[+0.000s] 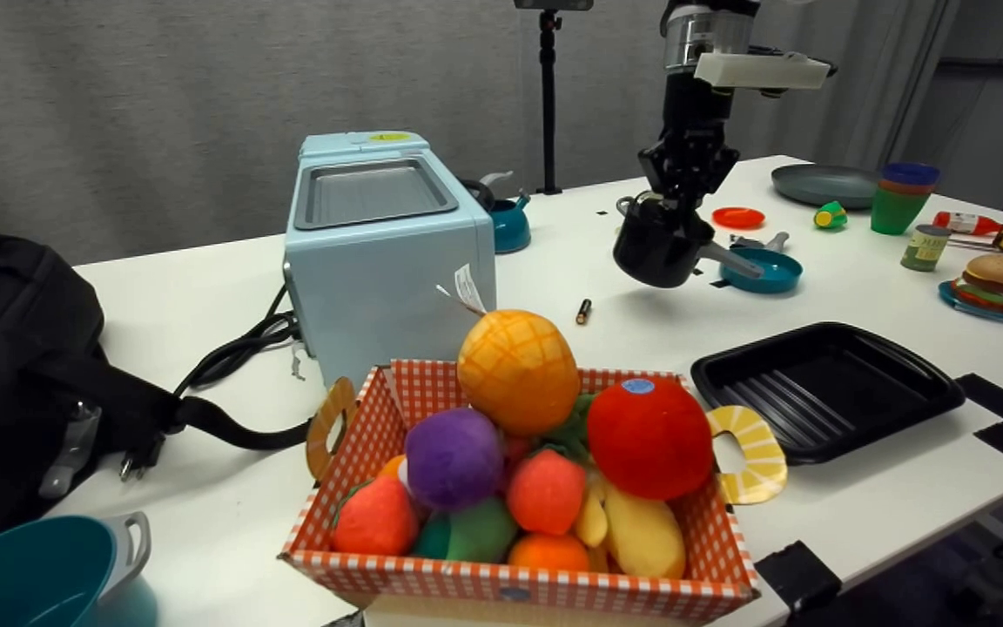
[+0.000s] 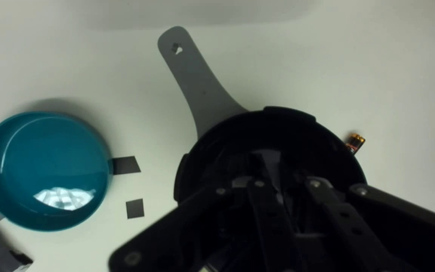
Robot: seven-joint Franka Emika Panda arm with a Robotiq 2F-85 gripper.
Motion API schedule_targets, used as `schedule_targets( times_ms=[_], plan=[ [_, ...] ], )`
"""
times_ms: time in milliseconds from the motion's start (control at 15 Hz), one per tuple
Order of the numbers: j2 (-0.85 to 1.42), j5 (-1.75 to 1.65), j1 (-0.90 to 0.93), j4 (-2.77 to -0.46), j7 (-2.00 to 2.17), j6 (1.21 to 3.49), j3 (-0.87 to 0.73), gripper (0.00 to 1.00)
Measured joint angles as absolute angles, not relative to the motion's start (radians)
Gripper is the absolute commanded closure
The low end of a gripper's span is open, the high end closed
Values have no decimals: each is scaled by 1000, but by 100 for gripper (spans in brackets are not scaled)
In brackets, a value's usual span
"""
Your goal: Remove the lid from the black pot and put it on the blue pot
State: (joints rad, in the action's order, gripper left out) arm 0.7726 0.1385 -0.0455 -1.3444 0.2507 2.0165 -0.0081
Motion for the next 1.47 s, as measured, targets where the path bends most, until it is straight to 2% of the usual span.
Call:
schedule_targets(
  times_ms=[600,1467],
  plan=[
    [792,25,-17,-1338,287,1988,-73,96],
    [815,120,-55,-1271,253,1827,-56,96]
  ],
)
